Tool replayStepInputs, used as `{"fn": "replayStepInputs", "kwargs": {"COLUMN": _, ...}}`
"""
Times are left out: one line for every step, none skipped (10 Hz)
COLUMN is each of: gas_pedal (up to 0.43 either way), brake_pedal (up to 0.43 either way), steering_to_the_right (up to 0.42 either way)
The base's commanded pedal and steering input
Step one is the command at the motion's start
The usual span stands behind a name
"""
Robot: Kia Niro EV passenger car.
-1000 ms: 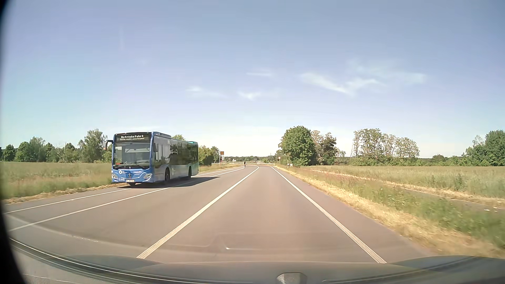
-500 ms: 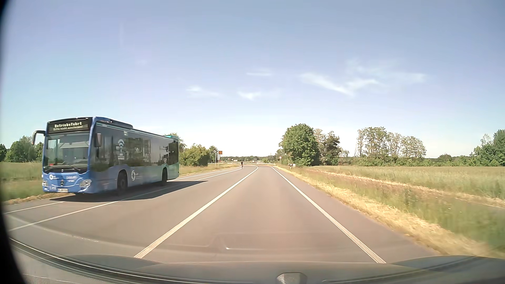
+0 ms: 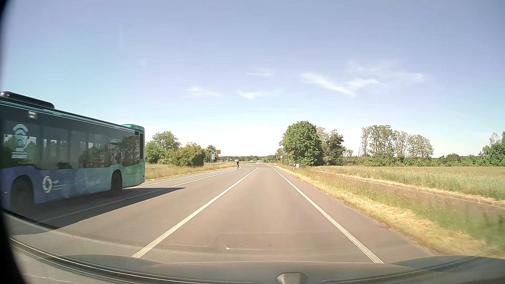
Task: Follow the waypoints while adhering to traffic rules and regulations
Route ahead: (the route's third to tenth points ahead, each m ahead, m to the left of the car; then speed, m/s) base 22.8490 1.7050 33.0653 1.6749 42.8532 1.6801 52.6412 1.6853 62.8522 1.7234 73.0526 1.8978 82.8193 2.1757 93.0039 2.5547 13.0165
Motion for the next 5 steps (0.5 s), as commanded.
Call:
{"fn": "replayStepInputs", "kwargs": {"gas_pedal": 0.079, "brake_pedal": 0.03, "steering_to_the_right": 0.001}}
{"fn": "replayStepInputs", "kwargs": {"gas_pedal": 0.079, "brake_pedal": 0.03, "steering_to_the_right": 0.001}}
{"fn": "replayStepInputs", "kwargs": {"gas_pedal": 0.079, "brake_pedal": 0.03, "steering_to_the_right": 0.001}}
{"fn": "replayStepInputs", "kwargs": {"gas_pedal": 0.079, "brake_pedal": 0.03, "steering_to_the_right": 0.001}}
{"fn": "replayStepInputs", "kwargs": {"gas_pedal": 0.079, "brake_pedal": 0.03, "steering_to_the_right": 0.001}}
